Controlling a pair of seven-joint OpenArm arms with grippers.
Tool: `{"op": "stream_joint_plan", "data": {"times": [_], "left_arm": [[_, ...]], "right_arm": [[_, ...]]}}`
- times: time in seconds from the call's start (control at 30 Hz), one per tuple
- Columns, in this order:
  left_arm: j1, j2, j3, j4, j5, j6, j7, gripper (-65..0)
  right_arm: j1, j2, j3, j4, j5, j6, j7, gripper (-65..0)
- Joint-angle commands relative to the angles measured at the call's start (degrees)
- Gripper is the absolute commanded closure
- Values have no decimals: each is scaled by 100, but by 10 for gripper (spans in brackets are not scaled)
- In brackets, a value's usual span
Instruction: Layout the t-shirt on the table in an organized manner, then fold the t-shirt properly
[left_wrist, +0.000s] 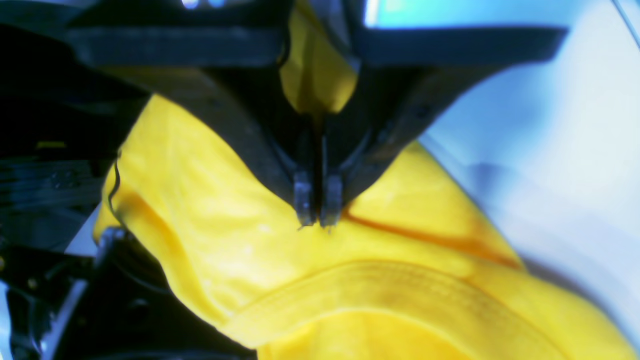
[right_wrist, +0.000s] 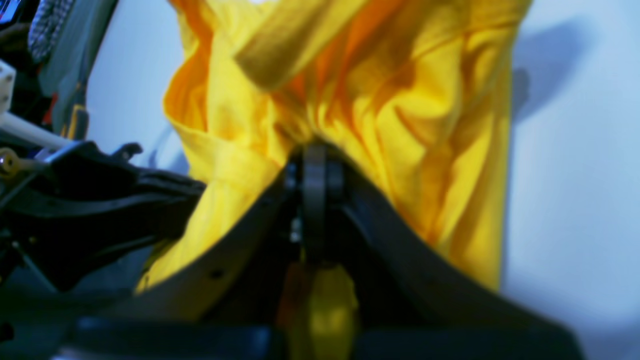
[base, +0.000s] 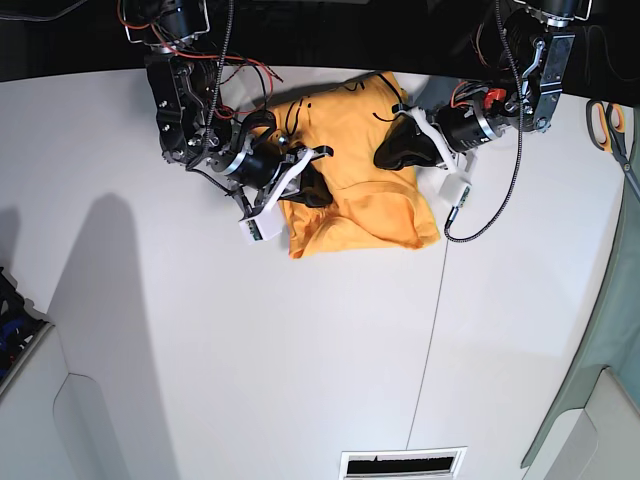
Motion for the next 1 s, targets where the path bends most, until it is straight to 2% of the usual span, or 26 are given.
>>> {"op": "stream_joint_plan", "data": {"times": [0.0, 0.17, 0.3, 0.57, 0.7, 0.83, 0.97], "left_arm": [[-59, -33, 4, 31, 144, 60, 116, -33], [-289, -35, 4, 31, 238, 60, 195, -32], [-422, -33, 4, 35, 96, 60, 382, -32], [-415, -66, 2, 317, -116, 60, 612, -32], [-411, -295, -9, 750, -455, 60, 750, -32], [-328, -629, -13, 1421, -728, 60, 986, -32], [-28, -962, -68, 1888, -907, 60, 1121, -32]], "right_arm": [[-153, 15, -4, 170, -103, -39, -273, 0], [-704, 13, -4, 1082, 214, -42, -450, 0], [-975, 28, -4, 1543, 208, -42, -505, 0], [-811, 210, 2, 1661, 203, -42, -509, 0], [-785, 271, 0, 1875, 214, -42, -549, 0], [-787, 350, 0, 2356, 223, -46, -968, 0], [-911, 581, 2, 2914, 546, -83, -1346, 0]]}}
